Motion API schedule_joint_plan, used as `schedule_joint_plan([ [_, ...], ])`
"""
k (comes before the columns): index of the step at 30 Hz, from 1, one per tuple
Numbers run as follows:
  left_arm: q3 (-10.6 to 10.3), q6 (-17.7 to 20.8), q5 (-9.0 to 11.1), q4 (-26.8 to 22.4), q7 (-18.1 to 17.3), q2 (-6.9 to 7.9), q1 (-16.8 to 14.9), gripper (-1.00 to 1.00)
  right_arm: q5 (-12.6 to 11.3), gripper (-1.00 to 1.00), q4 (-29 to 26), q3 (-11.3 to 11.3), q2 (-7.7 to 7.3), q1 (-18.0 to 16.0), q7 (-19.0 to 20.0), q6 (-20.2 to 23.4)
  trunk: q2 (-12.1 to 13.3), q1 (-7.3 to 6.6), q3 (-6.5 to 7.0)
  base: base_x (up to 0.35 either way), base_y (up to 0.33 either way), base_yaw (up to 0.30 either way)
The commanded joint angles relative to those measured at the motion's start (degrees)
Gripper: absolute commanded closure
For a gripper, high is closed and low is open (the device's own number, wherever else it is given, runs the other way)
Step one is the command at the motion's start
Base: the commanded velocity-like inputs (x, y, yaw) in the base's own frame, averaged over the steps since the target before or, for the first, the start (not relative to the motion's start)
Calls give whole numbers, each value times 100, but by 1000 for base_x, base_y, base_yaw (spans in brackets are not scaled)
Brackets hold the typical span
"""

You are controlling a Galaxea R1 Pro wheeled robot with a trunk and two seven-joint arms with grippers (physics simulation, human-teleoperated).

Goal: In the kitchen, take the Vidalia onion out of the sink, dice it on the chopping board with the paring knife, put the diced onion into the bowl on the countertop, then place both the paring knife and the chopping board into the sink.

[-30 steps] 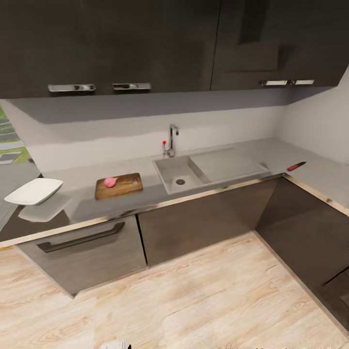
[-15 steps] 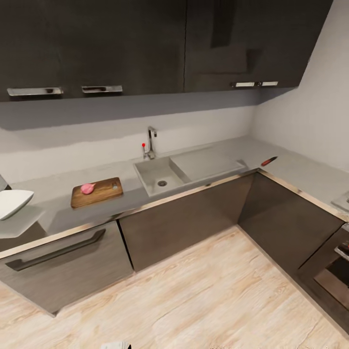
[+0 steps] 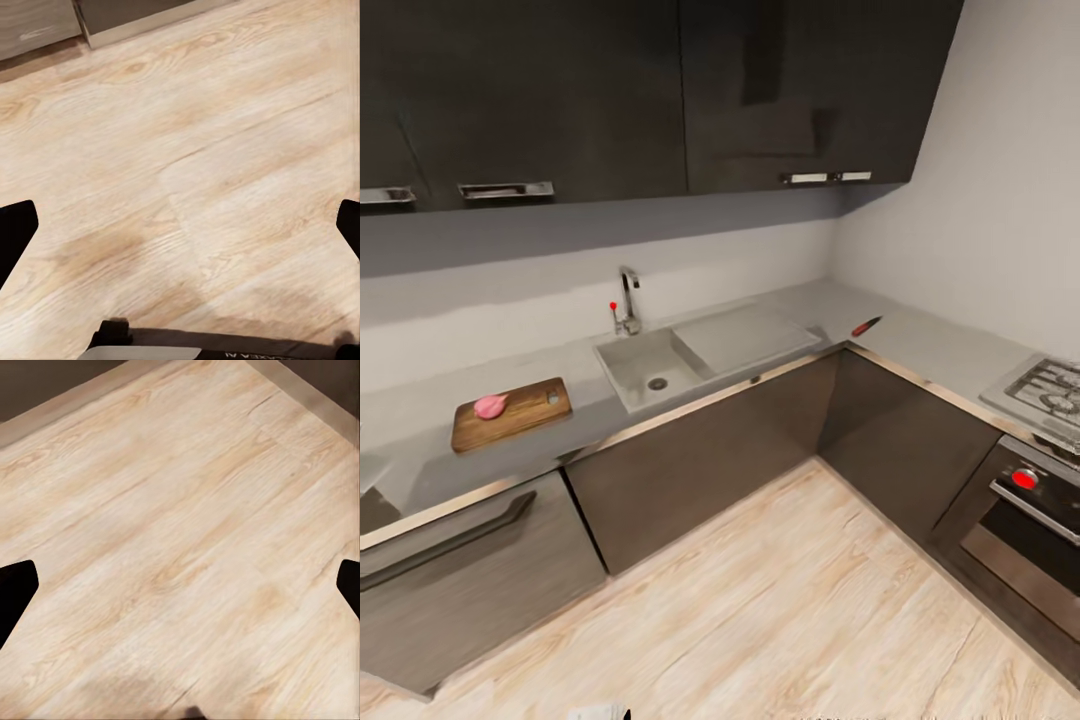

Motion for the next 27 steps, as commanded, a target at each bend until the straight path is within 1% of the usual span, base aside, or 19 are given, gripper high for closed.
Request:
schedule_joint_plan([
  [1, 50, -39, -48, 18, -12, 5, -8, -100, 61, -100, 3, -18, 3, -7, -48, -12, -11, 3, -7, 0, 0, -247],
  [3, 50, -74, -49, 18, -19, 8, -8, -100, 61, -100, 3, -18, 3, -6, -48, -12, -11, 3, 0, 0, 0, -246],
  [4, 48, -166, -49, 31, -20, 7, -8, -100, 61, -100, 3, -17, 3, -6, -48, -12, -11, 3, 4, 0, 0, -243],
  [6, 45, -416, -48, 115, -16, 5, -8, -100, 61, -100, 3, -17, 3, -6, -50, -12, -11, 3, 11, 0, 0, -242],
  [8, 44, -789, -48, 213, -11, 3, -8, -100, 61, -100, 3, -18, 3, -2, -53, -12, -11, 3, 18, 0, 0, -240],
  [10, 47, -966, -48, 253, -5, 4, -8, -100, 61, -100, 3, -19, 3, -5, -56, -12, -11, 3, 25, 0, 0, -239],
  [14, 49, -1065, -48, 277, -2, 10, -8, -100, 61, -100, 3, -22, 3, -9, -57, -12, -11, 3, 39, 0, 0, -238],
  [27, 50, -1078, -39, 281, -1, 27, -8, -100, 61, -100, 3, -25, 3, -4, -57, -12, -11, 3, 86, 0, 0, -238],
])
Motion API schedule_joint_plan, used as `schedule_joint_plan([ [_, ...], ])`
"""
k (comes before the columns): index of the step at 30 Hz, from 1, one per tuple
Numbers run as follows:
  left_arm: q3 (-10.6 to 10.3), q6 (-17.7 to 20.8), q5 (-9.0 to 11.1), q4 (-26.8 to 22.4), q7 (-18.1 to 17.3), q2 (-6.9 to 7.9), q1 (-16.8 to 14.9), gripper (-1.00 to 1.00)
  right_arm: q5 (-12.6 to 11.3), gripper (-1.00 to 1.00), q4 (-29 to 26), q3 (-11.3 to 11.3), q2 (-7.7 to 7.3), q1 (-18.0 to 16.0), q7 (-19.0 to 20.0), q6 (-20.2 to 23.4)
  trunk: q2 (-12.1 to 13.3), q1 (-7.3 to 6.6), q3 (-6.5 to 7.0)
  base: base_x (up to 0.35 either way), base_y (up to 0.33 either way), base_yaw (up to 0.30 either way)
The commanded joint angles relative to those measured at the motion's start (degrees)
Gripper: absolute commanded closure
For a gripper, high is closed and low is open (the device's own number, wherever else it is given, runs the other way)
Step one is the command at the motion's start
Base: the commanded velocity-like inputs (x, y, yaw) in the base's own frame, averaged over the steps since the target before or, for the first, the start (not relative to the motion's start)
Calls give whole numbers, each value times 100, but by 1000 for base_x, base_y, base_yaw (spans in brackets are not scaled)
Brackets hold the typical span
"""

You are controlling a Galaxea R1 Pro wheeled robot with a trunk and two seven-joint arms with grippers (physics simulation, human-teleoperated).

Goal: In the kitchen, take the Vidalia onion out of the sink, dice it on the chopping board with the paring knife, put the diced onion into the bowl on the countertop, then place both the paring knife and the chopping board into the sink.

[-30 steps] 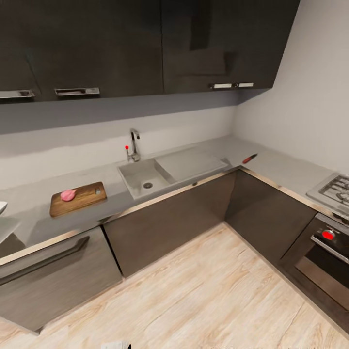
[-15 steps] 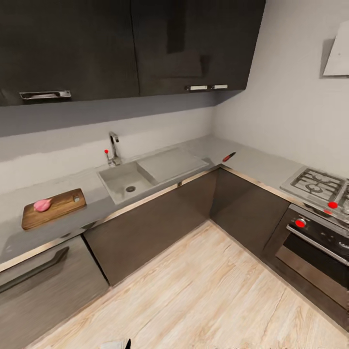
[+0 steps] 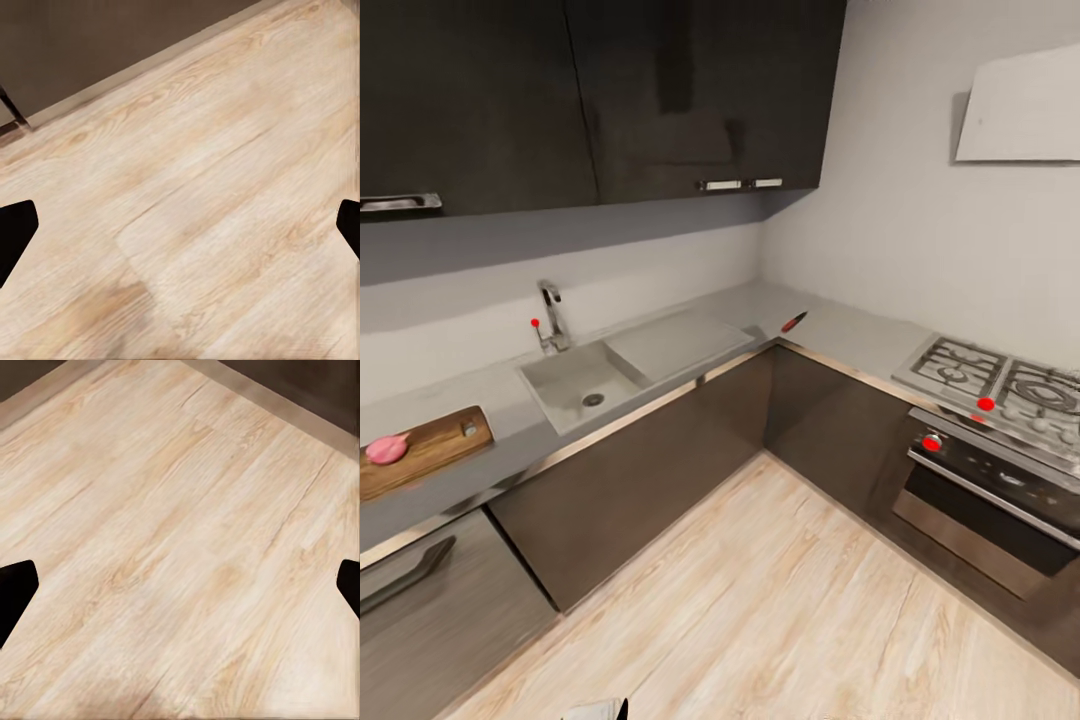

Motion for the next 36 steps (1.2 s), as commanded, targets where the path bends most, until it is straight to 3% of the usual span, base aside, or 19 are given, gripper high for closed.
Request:
schedule_joint_plan([
  [1, 50, -30, -46, 20, -7, 3, -9, -100, 61, -100, 3, -19, 3, -4, -47, -11, -11, 3, -8, 0, 0, -238],
  [20, 47, -23, -38, 28, -7, -5, -9, -100, 63, -100, 3, -14, 3, -8, -47, -11, -11, 3, 58, 0, 0, -229],
  [30, 50, -23, -37, 29, 7, 18, -9, -100, 82, -100, 73, 17, -148, -5, -47, 10, -11, 3, 62, 0, 0, -28],
  [36, 49, -21, -37, 36, 10, 35, -9, -100, 74, -100, 528, 32, -138, -5, -47, 39, -11, 3, 62, 0, 0, 0],
])
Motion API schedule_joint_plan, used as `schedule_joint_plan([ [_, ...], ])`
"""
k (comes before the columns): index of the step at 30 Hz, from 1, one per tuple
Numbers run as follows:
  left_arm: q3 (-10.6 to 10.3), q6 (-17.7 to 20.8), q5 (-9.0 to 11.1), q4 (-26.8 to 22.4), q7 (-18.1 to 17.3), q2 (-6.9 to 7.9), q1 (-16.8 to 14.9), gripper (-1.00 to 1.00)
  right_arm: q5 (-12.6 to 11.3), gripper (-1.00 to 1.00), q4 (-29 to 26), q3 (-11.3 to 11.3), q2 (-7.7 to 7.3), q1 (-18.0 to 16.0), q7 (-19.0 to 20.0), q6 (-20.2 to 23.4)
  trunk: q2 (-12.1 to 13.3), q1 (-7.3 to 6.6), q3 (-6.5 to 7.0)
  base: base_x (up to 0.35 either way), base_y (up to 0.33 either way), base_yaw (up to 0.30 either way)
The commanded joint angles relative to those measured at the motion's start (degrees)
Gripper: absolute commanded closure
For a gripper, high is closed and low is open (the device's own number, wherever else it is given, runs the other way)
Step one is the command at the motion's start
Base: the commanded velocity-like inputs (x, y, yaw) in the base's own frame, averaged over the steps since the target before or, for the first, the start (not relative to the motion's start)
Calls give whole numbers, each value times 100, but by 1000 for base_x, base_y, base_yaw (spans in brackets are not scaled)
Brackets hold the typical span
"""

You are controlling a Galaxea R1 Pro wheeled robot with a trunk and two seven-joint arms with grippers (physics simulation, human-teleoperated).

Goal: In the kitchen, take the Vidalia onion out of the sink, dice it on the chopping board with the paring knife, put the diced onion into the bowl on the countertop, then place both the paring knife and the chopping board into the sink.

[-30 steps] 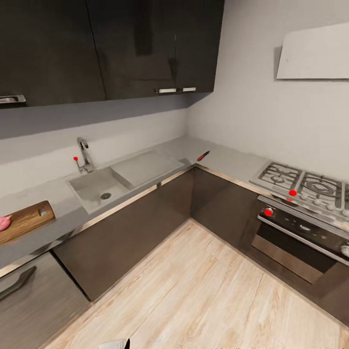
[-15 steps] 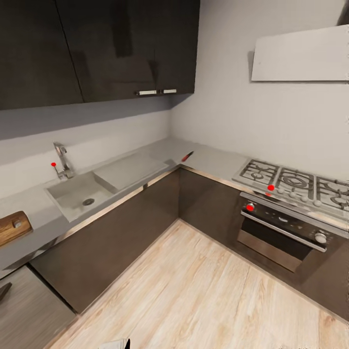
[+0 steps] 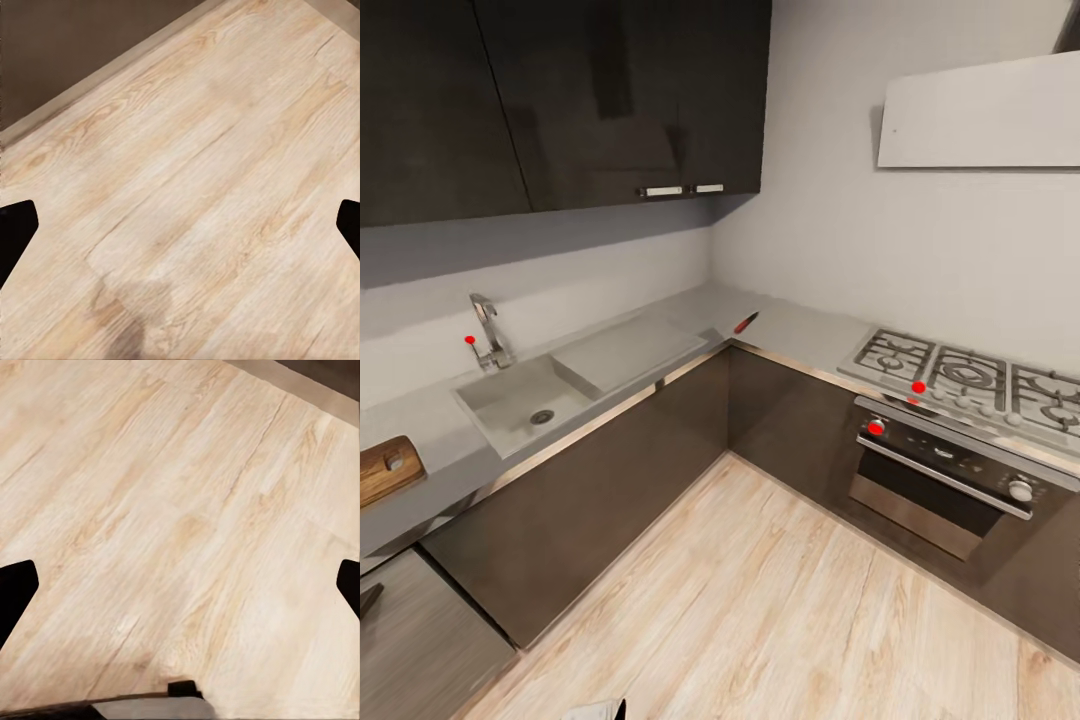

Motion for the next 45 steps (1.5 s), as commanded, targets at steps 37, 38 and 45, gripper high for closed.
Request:
schedule_joint_plan([
  [37, 42, 530, -12, -336, -20, 269, 169, -100, 59, -100, 493, -20, 3, -10, -44, -9, -12, 3, -11, 0, 0, 0],
  [38, 42, 532, -11, -513, -15, 266, 276, -100, 59, -100, 493, -20, 3, -6, -44, -9, -12, 3, -11, 0, 0, 0],
  [45, 42, 807, -10, -1568, 1, 190, 707, -100, 59, -100, 493, -20, 3, -6, -44, -9, -12, 3, -11, 0, 0, 0],
])
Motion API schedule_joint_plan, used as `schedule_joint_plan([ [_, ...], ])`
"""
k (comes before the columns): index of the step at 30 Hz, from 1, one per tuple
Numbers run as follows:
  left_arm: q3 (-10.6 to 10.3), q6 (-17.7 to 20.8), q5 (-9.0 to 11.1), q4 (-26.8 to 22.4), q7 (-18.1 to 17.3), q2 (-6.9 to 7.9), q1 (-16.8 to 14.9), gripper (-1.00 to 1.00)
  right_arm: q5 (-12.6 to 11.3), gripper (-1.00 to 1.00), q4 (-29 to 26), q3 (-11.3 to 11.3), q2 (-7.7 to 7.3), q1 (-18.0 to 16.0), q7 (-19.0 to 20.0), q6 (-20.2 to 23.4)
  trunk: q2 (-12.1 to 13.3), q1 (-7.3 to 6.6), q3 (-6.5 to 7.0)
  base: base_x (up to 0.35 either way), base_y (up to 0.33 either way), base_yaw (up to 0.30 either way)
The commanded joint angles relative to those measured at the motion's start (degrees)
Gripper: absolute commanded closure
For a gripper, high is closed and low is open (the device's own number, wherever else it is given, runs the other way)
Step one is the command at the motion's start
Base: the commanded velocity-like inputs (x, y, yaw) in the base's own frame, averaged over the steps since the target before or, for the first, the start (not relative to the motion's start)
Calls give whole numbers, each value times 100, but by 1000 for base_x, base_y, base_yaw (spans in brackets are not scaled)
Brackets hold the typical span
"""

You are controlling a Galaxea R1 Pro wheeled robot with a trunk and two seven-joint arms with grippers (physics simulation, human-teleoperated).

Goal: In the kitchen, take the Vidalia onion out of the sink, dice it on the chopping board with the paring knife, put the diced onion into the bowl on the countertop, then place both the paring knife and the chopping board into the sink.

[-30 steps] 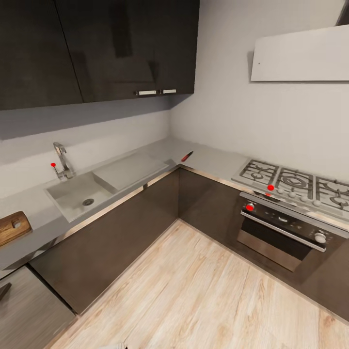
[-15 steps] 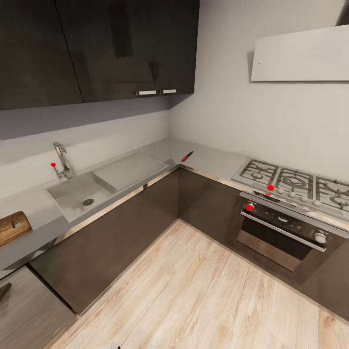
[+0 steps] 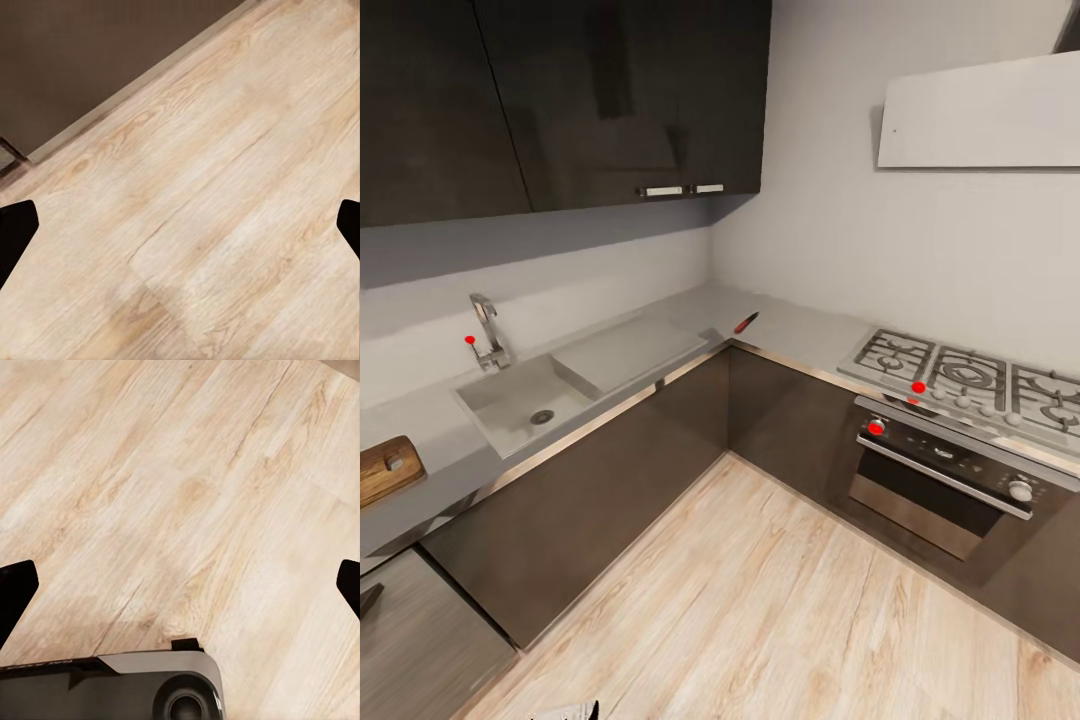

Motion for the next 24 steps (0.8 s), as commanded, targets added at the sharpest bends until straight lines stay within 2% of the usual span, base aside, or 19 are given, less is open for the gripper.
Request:
schedule_joint_plan([
  [1, 51, 52, -43, -107, -27, -14, 42, -100, 62, -100, 3, -26, 2, -4, -43, -12, -11, 3, -11, 0, 0, 0],
  [4, 32, 626, -21, -950, -28, -12, 418, -100, 62, -100, 3, -26, 2, -2, -43, -13, -11, 3, -11, 0, 0, 0],
  [6, -149, 777, 62, -1172, -27, 36, 540, -100, 62, -100, 3, -26, 2, -4, -43, -13, -11, 3, -11, 0, 0, 0],
  [7, -413, 835, 204, -1248, -25, 58, 587, -100, 62, -100, 3, -26, 2, -6, -43, -12, -11, 3, -11, 0, 0, 0],
  [8, -566, 855, 307, -1275, -24, 66, 603, -100, 62, -100, 3, -26, 2, -5, -43, -12, -11, 3, -11, 0, 0, 0],
  [9, -852, 884, 620, -1314, -23, 77, 629, -100, 62, -100, 3, -26, 2, -10, -43, -12, -11, 3, -11, 0, 0, 0],
  [10, -1046, 903, 910, -1339, -28, 84, 644, -100, 62, -100, 3, -26, 2, -6, -43, -12, -11, 3, -11, 0, 0, 0],
  [12, -1206, 915, 1167, -1351, -35, 92, 661, -100, 62, -100, 3, -26, 2, -6, -43, -12, -11, 3, -11, 0, 0, 0],
  [14, -1318, 914, 1355, -1332, -50, 104, 673, -100, 62, -100, 3, -26, 2, -4, -43, -12, -11, 3, -11, 0, 0, 0],
  [20, -1371, 903, 1458, -963, -91, 235, 677, -100, 62, -100, 3, -26, 2, -1, -43, -12, -11, 3, -11, 0, 0, 0],
  [24, -1386, 880, 1461, -961, -94, 255, 678, -100, 62, -100, 3, -26, 2, -5, -43, -12, -11, 3, -11, 0, 0, 0],
])
